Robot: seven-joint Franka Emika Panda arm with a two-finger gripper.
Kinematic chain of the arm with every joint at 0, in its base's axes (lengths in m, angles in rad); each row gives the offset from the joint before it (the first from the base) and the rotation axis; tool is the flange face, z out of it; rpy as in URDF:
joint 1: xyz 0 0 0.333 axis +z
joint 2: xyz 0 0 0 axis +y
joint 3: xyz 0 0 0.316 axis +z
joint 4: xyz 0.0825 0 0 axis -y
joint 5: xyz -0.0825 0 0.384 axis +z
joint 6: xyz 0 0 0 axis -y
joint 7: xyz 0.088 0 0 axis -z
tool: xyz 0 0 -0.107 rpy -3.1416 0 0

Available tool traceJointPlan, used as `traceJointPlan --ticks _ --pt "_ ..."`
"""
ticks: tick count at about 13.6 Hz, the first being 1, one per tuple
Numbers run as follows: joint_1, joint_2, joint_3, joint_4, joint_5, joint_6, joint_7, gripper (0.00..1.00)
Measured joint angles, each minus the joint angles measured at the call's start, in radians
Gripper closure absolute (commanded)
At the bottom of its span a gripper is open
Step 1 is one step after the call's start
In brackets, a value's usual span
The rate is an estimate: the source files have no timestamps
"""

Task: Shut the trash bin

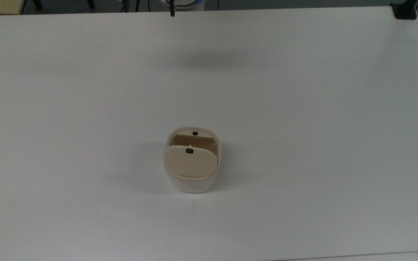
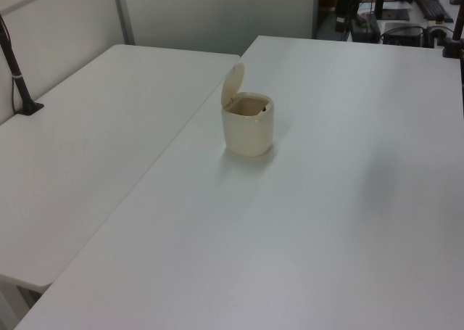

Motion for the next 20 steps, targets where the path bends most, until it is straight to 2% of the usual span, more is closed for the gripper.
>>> traceJointPlan --ticks 10,20 --pt "0.000 -0.001 0.000 0.000 0.000 -0.001 0.000 0.00" --pt "-0.002 -0.002 -0.022 0.000 0.000 -0.002 0.002 0.00"
